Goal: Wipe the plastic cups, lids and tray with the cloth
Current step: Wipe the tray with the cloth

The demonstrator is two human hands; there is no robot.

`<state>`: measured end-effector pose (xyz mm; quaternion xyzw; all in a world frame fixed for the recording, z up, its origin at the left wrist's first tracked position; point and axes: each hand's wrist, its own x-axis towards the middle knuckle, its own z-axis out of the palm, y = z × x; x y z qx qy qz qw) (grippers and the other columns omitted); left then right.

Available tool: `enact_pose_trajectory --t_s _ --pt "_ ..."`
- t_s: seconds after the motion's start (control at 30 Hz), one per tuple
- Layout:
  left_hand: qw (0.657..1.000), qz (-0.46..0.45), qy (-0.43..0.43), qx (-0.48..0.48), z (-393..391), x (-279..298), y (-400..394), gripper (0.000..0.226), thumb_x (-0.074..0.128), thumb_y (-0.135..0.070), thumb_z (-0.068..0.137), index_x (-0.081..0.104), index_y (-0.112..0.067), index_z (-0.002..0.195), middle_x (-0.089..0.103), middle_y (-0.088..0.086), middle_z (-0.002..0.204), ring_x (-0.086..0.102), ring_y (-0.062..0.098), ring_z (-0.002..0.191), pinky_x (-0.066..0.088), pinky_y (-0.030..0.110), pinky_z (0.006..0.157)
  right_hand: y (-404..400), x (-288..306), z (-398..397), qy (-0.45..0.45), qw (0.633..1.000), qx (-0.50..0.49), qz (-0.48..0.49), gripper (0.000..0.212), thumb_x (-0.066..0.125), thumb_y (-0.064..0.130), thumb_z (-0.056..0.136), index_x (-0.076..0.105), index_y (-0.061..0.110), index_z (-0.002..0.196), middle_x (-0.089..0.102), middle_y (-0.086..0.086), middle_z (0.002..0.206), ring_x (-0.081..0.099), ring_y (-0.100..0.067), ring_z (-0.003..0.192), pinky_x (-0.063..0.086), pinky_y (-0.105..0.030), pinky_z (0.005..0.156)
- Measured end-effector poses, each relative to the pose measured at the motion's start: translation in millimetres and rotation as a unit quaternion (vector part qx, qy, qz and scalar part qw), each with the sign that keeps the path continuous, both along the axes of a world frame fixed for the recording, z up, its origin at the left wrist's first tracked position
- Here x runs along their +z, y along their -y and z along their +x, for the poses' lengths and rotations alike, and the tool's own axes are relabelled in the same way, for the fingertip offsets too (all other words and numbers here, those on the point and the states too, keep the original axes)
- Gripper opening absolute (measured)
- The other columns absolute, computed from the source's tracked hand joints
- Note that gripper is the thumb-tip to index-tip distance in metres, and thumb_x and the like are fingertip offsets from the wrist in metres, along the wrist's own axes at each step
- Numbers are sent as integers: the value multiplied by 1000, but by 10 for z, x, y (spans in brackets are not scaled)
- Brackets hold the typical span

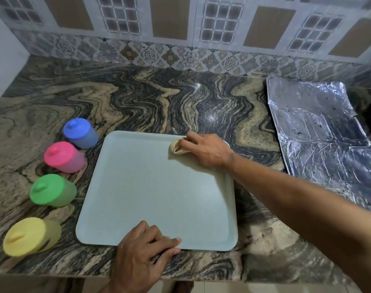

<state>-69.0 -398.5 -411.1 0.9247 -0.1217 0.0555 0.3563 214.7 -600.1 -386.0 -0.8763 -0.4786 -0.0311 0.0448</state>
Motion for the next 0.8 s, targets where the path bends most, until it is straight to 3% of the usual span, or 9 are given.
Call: enact_pose_trajectory --t_s 0.17,0.3,0.33,0.53,0.8 --pt "1000 9 -2 13 -1 4 47 18 75 -55 90 80 -47 105 56 -19 77 48 9 72 45 20 64 198 117 147 9 999 18 -29 28 32 37 101 44 26 124 57 -11 110 65 -33 73 51 -38 51" --pt "1000 13 -3 18 -1 -24 43 19 78 -51 87 80 -44 104 55 -19 77 36 -2 80 38 16 68 537 111 75 -13 999 -15 -32 31 72 22 94 61 18 122 64 -11 109 67 -32 63 45 -31 51" --pt "1000 13 -4 17 -4 -29 43 19 79 -51 87 80 -44 105 55 -19 78 34 -3 82 36 16 69 598 116 42 -23 999 -36 -31 30 73 21 93 62 17 121 65 -10 107 67 -33 64 48 -32 52" --pt "1000 18 10 11 -10 -63 27 23 84 -47 83 81 -42 105 57 -19 80 43 5 78 43 22 67 803 244 -345 -46 977 -207 -22 15 62 24 92 59 15 103 69 -12 94 67 -40 76 54 -42 59" --pt "1000 20 19 14 -18 -53 30 21 81 -47 86 81 -38 104 55 -18 80 47 11 75 45 26 65 784 254 -1341 -141 947 -282 57 15 67 19 89 52 17 91 69 -9 89 64 -38 76 46 -42 60"
